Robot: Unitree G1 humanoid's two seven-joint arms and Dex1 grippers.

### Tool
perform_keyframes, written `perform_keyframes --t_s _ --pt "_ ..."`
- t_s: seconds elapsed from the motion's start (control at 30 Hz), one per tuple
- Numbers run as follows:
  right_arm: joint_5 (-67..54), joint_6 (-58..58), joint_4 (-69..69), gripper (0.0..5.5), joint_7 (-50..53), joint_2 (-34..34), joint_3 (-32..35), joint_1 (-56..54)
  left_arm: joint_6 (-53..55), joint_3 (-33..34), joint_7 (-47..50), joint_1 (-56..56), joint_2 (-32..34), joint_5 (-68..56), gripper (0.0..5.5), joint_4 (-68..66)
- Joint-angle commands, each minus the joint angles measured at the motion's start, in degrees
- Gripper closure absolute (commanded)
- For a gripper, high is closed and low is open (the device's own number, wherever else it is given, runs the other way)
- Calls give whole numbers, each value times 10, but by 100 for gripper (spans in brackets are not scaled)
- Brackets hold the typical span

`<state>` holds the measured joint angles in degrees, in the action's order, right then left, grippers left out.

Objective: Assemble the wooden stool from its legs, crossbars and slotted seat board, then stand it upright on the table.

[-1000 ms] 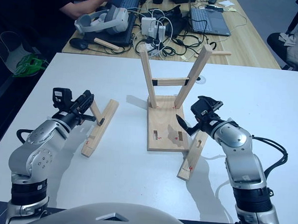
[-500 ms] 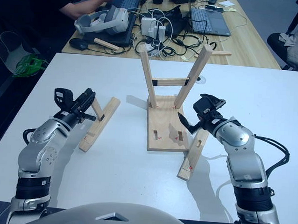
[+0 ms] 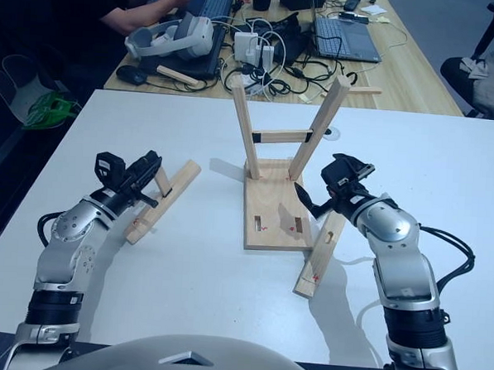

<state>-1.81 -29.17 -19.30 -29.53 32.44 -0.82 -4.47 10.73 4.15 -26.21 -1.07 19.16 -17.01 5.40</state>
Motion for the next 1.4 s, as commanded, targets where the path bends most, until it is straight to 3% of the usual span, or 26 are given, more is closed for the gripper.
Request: perform_keyframes --t_s 0.03,0.13,0.23,0.37,0.57,0.83,1.0,1.07,1.2,1.4 --pt "-1 4 4 10 6 -5 5 1 18 16 6 -34 0 -19 419 35" --pt "-2 4 6 10 12 -10 6 2 50 25 17 -90 10 -36 375 78" --pt "-3 2 8 10 17 -14 7 1 100 46 42 -213 25 -60 372 99" --pt "-2 2 12 10 24 -21 4 -3 191 42 47 -328 41 -69 372 18" --pt "-3 2 16 10 25 -25 2 -16 208 -17 63 -161 -14 -33 372 -51" --pt "-1 -2 19 10 27 -25 3 -15 186 -9 73 -170 -30 -32 454 -50" --pt "-2 0 20 10 30 -25 8 -13 238 84 143 -275 -46 -114 454 48" --pt "-3 -1 18 10 31 -26 10 -9 281 107 196 -297 1 -75 454 48" --pt "-4 -2 18 10 35 -30 12 -7 391 78 201 -209 77 -25 454 69" --pt "-6 -1 23 10 37 -36 14 -9 482 -47 111 -132 52 -90 454 206"
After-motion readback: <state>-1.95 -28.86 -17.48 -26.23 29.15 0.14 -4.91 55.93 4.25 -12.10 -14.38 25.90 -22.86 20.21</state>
